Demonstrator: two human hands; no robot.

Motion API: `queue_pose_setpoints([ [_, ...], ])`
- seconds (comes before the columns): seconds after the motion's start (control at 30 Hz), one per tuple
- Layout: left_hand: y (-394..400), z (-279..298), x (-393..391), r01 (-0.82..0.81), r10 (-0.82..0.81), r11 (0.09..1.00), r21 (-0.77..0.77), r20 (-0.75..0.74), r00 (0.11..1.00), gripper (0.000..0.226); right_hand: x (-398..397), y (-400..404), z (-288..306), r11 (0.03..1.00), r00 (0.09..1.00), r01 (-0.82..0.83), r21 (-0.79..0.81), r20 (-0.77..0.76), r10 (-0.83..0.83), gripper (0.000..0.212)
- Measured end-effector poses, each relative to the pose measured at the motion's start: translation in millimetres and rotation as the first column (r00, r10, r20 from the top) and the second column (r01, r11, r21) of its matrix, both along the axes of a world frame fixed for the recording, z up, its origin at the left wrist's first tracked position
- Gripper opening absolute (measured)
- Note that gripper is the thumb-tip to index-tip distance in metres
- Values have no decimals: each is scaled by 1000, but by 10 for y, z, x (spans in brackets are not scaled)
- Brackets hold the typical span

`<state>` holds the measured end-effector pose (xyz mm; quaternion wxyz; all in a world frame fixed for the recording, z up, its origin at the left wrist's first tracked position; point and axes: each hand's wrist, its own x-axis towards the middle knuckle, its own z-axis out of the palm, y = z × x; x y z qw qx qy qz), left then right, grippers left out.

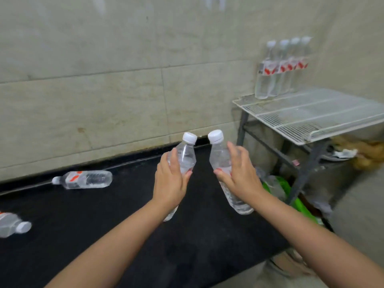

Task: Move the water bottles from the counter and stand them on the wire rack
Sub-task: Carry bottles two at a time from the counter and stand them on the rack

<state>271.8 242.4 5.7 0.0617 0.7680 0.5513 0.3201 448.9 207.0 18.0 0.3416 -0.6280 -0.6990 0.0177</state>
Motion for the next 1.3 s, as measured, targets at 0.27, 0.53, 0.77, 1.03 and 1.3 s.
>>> queue_pose_setpoints([
  [0.27, 296, 825, 2171, 51, -125, 963, 263, 273, 954, 67, 1992, 152, 1048, 927, 994, 100, 362, -71, -80, 71],
  [0.53, 749, 1339, 3440, 12, -156, 892, 452, 282, 947, 65, 3298, 656, 1365, 870, 984, 169, 464, -127, -123, 71],
  [0.77, 1558, 1429, 4242, -33, -106, 939, 342, 379, 919, 65, 4039, 1424, 1248, 876, 971, 212, 434, -196, -138, 69],
  [1.03, 2482, 1279, 4862, -95, -5, 970, 223, 411, 912, 68, 4516, 2476, 1097, 933, 961, 175, 313, -259, -93, 68],
  [1.3, 3037, 1291, 5102, -366, 277, 924, 114, 462, 842, 65, 4490, 3432, 1234, 970, 871, 30, 240, -482, 92, 76],
])
